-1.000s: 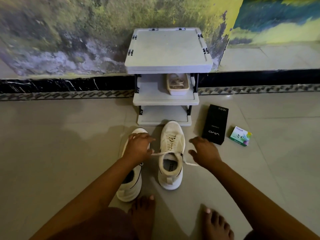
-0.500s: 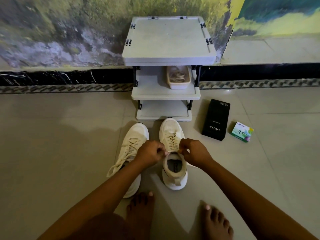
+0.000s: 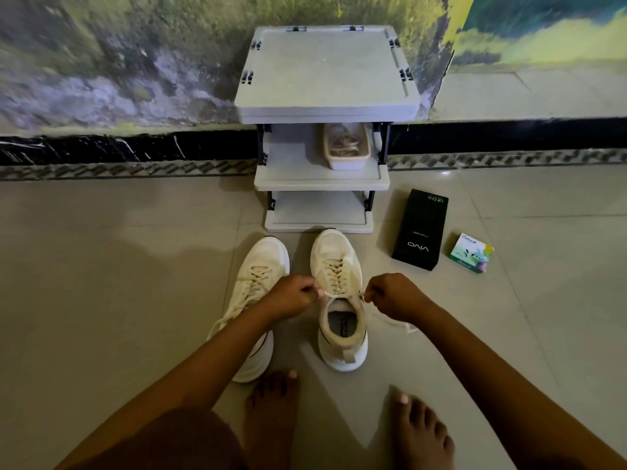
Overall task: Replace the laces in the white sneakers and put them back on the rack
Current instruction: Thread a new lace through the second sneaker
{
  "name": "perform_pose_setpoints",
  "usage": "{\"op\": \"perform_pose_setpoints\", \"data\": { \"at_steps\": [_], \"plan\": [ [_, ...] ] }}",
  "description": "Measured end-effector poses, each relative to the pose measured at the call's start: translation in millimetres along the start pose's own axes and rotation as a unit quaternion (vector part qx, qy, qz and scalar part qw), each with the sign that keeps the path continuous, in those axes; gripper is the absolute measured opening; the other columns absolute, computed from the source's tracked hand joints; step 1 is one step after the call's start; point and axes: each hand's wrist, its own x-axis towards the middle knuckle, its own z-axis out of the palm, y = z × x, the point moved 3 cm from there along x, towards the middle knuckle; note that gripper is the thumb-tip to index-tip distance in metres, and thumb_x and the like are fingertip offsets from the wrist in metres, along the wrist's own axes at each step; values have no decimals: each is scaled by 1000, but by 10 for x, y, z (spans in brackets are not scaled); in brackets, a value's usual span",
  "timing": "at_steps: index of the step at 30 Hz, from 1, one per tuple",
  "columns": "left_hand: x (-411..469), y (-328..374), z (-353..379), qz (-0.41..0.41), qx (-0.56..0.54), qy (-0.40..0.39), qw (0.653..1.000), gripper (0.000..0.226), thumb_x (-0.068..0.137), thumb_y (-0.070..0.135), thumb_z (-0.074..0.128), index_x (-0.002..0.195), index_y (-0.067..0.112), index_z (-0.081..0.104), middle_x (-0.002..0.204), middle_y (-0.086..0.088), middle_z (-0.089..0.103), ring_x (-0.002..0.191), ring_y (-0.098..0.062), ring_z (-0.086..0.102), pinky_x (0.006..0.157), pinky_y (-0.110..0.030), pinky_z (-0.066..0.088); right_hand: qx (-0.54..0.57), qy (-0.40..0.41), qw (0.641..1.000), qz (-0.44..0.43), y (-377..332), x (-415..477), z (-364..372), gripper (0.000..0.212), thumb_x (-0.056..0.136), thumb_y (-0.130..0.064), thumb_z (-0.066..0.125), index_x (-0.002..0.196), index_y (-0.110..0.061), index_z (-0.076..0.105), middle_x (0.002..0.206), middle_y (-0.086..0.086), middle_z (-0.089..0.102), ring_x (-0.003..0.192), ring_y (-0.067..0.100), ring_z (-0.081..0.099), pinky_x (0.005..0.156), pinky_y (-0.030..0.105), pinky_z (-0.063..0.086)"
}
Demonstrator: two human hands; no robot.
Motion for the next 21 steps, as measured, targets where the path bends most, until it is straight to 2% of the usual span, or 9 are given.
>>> {"op": "perform_pose_setpoints", "data": {
  "at_steps": [3,5,7,9,10,14,17,19,21],
  "plan": [
    [-63,224,-88,-30,-167,-22,985,23,98,14,45,90,8,65,108,-6,65,102,-13,57,84,-17,41,210,-9,978,5,-65,-64,-154,19,95,-17,50,94,-8,66,94,2,61,88,14,54,72,20,43],
    [-62,310,-135,-41,-296,-14,954,27,100,16,39,87,10,62,108,-6,67,106,-15,58,92,-26,41,354,-17,935,8,-132,-91,-183,22,97,-19,46,99,-6,64,98,1,61,95,15,55,76,17,43],
    [-50,355,-146,-39,-447,-16,894,27,100,14,35,83,9,55,99,-10,68,99,-20,61,93,-33,44,469,-21,883,-4,-195,-83,-149,22,98,-19,43,92,-9,63,103,9,65,99,22,58,86,25,47],
    [-39,366,-125,-42,-522,-20,852,26,101,14,34,81,10,52,87,-11,68,87,-23,63,87,-35,48,577,-32,816,-14,-264,-78,-115,26,100,-19,38,81,-11,55,88,11,66,86,23,62,84,30,49],
    [-14,343,-96,-47,-531,-16,846,26,101,15,34,82,10,52,82,-9,67,81,-23,63,83,-36,49,599,-31,800,-15,-277,-64,-98,28,100,-21,36,80,-11,53,78,8,64,77,21,60,79,29,49],
    [60,284,1,-60,-483,17,874,24,101,15,38,88,8,57,75,-6,56,61,-11,55,75,-31,50,568,-16,823,-12,-308,-27,-28,27,101,-23,35,86,-12,54,69,-2,59,68,13,55,70,25,45],
    [87,257,67,-71,-412,33,908,19,99,10,43,103,4,61,78,-4,59,62,-9,55,67,-23,51,533,-8,846,-24,-311,-22,15,26,101,-18,37,89,-15,59,76,-3,60,70,8,58,67,19,45],
    [89,243,99,-69,-397,38,914,21,97,2,43,110,1,60,79,-4,61,59,-6,59,60,-18,52,529,-13,848,-40,-293,-31,25,25,100,-11,40,92,-16,63,83,0,65,78,10,62,73,22,49],
    [91,223,126,-71,-379,37,922,24,96,-3,42,111,1,60,83,-4,62,66,-7,62,62,-16,53,527,-14,849,-47,-257,-43,19,24,97,-5,43,95,-17,65,87,3,67,81,13,63,78,25,51]
  ]
}}
